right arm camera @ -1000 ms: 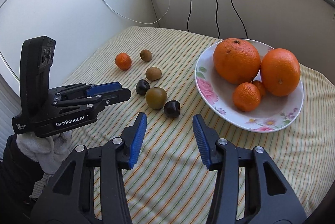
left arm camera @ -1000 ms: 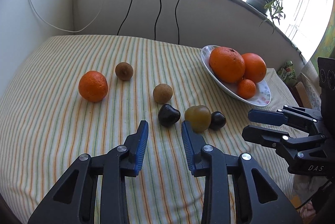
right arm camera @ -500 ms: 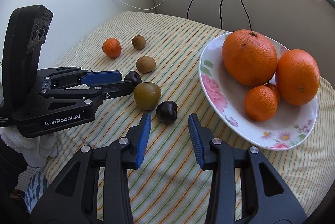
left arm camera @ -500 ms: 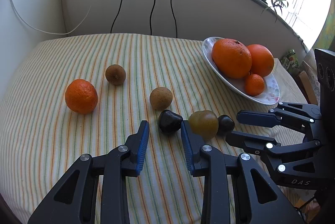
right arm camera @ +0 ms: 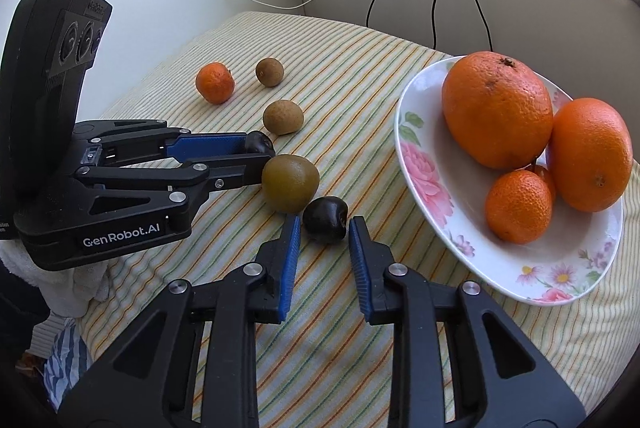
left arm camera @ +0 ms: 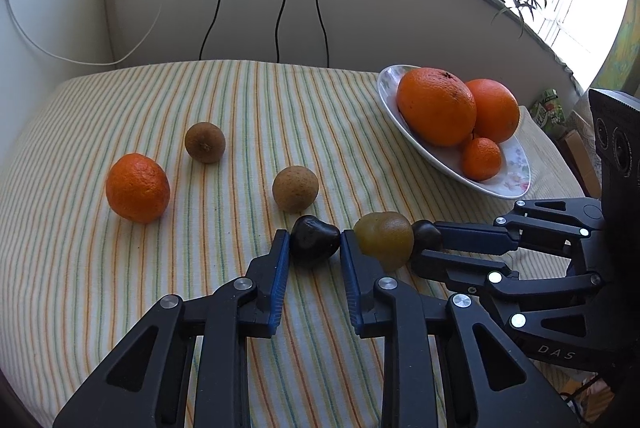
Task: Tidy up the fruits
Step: 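Carry the dark plums onto the plate and open the right gripper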
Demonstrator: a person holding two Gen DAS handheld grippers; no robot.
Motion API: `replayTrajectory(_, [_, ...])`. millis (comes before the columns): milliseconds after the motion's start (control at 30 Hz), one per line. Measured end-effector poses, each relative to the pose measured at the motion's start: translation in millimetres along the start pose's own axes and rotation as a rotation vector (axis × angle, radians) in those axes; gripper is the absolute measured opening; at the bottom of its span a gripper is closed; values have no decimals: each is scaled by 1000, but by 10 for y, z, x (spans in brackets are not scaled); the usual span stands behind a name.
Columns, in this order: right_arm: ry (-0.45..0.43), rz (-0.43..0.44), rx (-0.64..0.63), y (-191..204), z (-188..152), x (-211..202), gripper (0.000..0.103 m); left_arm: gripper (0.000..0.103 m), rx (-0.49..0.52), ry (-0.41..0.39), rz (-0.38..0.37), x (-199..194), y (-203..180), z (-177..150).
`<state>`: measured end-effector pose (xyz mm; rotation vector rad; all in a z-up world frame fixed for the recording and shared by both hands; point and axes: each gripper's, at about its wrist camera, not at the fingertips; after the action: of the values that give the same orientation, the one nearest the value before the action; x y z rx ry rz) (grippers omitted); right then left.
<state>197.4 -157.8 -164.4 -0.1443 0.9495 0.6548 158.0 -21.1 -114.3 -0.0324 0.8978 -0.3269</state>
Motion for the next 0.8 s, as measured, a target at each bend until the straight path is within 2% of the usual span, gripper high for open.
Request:
replayTrajectory(267, [-18,6,9,-1,-11,-93,22,23,-17,-16,-3,-50,8,-12])
replayTrajectory(500, [-74,29,45,-30,-100,-395,22,23,-31,-47,-36,-184,-36,0])
replayTrajectory(800, [-152,8,120,-348,-245,-816,22,23,-22,-86,-94,-329,-241,81])
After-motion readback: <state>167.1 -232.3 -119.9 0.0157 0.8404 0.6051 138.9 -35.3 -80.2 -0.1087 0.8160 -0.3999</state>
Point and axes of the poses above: each gripper's, at about its wrist camera, not at the fingertips, and x roughly the way its jaws point, y to its left, z to its top, and after that the axes turned 4 degrees about x, right-handed
